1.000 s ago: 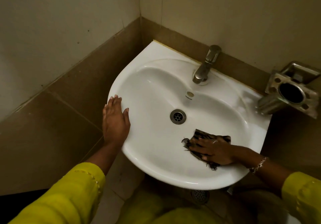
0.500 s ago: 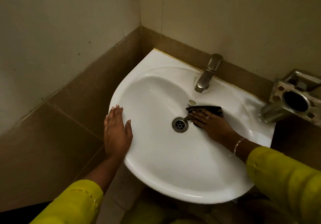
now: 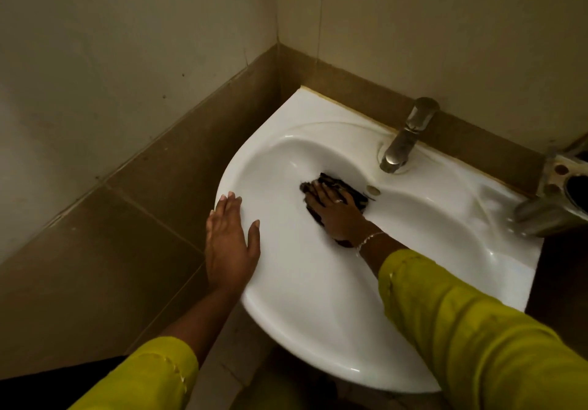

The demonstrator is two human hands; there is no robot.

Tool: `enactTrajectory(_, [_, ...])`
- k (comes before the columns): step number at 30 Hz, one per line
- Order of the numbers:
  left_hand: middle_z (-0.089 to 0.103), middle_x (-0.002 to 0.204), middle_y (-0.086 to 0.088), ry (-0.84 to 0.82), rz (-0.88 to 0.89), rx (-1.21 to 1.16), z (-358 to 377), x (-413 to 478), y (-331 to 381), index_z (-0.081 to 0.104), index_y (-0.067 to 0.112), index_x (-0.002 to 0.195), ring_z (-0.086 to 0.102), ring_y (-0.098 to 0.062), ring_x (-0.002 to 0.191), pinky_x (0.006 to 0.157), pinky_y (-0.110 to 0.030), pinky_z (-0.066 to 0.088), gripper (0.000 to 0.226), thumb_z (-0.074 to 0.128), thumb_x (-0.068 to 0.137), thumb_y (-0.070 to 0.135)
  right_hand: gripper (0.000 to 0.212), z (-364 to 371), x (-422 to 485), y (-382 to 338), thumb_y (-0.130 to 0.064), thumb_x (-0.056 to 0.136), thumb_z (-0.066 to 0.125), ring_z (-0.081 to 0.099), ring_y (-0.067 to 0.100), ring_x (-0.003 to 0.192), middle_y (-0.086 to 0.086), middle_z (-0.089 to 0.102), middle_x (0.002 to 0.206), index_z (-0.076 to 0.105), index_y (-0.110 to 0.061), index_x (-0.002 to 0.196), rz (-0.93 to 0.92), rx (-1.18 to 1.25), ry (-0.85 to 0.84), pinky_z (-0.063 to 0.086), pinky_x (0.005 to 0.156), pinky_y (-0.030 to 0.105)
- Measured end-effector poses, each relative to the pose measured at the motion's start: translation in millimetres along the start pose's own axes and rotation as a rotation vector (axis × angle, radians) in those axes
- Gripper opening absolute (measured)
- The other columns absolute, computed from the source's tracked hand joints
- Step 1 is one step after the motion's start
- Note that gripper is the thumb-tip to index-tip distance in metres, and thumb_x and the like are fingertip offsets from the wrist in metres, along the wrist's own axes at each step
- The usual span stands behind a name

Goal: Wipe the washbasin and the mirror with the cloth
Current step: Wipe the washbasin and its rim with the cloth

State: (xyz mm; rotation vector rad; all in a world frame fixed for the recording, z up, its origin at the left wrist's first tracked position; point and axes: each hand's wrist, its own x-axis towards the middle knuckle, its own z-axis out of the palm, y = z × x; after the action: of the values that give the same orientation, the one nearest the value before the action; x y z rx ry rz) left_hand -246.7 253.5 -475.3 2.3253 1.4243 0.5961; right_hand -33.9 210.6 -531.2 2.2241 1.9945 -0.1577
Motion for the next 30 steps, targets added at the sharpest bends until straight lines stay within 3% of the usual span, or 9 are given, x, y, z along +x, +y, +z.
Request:
enactTrajectory(2, [0.038,0.144,-0.014,0.000,-0.005,-0.009,-0.5,0.4,0.7,0.037,0.005,0.134,0.027,-0.025,0.137,0.111,-0.032,0.010,0.056,0.037,0.086,0.032,0.058,-7.0,13.6,-7.2,-0.019,0.097,0.033,0.007,0.023,0.145,0.007,0.004,0.157,0.007,-0.020,0.148,0.029,0.153,-0.099,0.010,0.114,0.042])
enactTrajectory(3, [0.037,0.145,-0.014,-0.001,-0.009,-0.010,-0.9,0.6,1.1,0.037,0.006,0.135,0.026,-0.025,0.138,0.112,-0.032,0.011,0.055,0.038,0.086,0.031,0.059,-12.3,20.2,-10.9,-0.021,0.098,0.029,-0.004,0.023,0.145,0.005,-0.007,0.157,-0.003,-0.023,0.148,0.048,0.239,-0.190,0.004,0.115,0.042])
enactTrajectory(6, [0.037,0.145,-0.013,-0.007,-0.009,-0.002,-1.7,0.0,2.2,0.036,0.006,0.135,0.026,-0.025,0.138,0.113,-0.034,0.012,0.056,0.038,0.086,0.032,0.066,-23.6,29.7,-27.1,-0.019,0.098,0.036,-0.016,0.026,0.143,0.008,-0.018,0.155,-0.008,-0.022,0.147,0.060,0.467,-0.266,-0.004,0.114,0.044])
enactTrajectory(15, [0.035,0.146,-0.014,-0.018,-0.023,-0.007,-4.1,0.1,5.3,0.035,0.006,0.136,0.025,-0.025,0.138,0.113,-0.035,0.011,0.059,0.034,0.087,0.037,0.060,-41.8,7.0,-93.4,-0.027,0.099,0.038,-0.018,0.020,0.142,0.001,-0.018,0.155,0.001,-0.028,0.147,-0.114,1.043,-0.217,-0.005,0.113,0.051])
enactTrajectory(20, [0.035,0.146,-0.015,-0.013,-0.036,-0.013,-4.9,0.9,9.3,0.036,0.005,0.135,0.024,-0.025,0.138,0.114,-0.036,0.012,0.049,0.040,0.093,0.029,0.062,-49.2,-21.3,-102.3,-0.015,0.099,0.040,-0.019,0.012,0.139,0.001,-0.014,0.155,0.002,-0.017,0.148,-0.157,1.186,-0.280,-0.008,0.114,0.031])
enactTrajectory(22, [0.035,0.146,-0.015,-0.008,-0.034,-0.012,-5.0,0.6,8.4,0.036,0.004,0.135,0.024,-0.025,0.138,0.114,-0.035,0.011,0.047,0.043,0.094,0.025,0.065,-49.3,-30.8,-103.8,-0.012,0.098,0.041,-0.018,0.014,0.140,0.002,-0.015,0.155,0.000,-0.015,0.148,-0.146,1.186,-0.309,-0.008,0.112,0.024])
enactTrajectory(26, [0.037,0.145,-0.015,-0.003,-0.032,-0.032,-5.4,0.5,7.3,0.038,0.003,0.133,0.026,-0.026,0.137,0.113,-0.034,0.013,0.049,0.039,0.091,0.028,0.061,-49.5,-48.9,-99.5,-0.006,0.098,0.037,-0.018,0.005,0.133,0.006,-0.015,0.154,-0.001,-0.008,0.145,-0.239,1.078,-0.315,-0.015,0.088,-0.009])
enactTrajectory(28, [0.037,0.144,-0.015,-0.005,-0.023,-0.024,-4.8,0.8,6.2,0.039,0.004,0.133,0.027,-0.027,0.137,0.113,-0.035,0.013,0.049,0.039,0.091,0.029,0.059,-45.7,-60.9,-93.1,-0.010,0.100,0.034,-0.019,0.005,0.132,0.001,-0.016,0.152,-0.003,-0.009,0.145,-0.283,0.991,-0.333,-0.019,0.084,-0.010])
enactTrajectory(30, [0.037,0.144,-0.016,-0.004,-0.014,-0.014,-4.2,0.7,5.2,0.040,0.003,0.132,0.027,-0.028,0.137,0.113,-0.036,0.013,0.045,0.044,0.092,0.024,0.058,-33.7,-74.8,-85.3,-0.017,0.101,0.031,-0.021,0.007,0.134,-0.003,-0.016,0.153,-0.005,-0.015,0.147,-0.282,0.907,-0.367,-0.020,0.102,0.004])
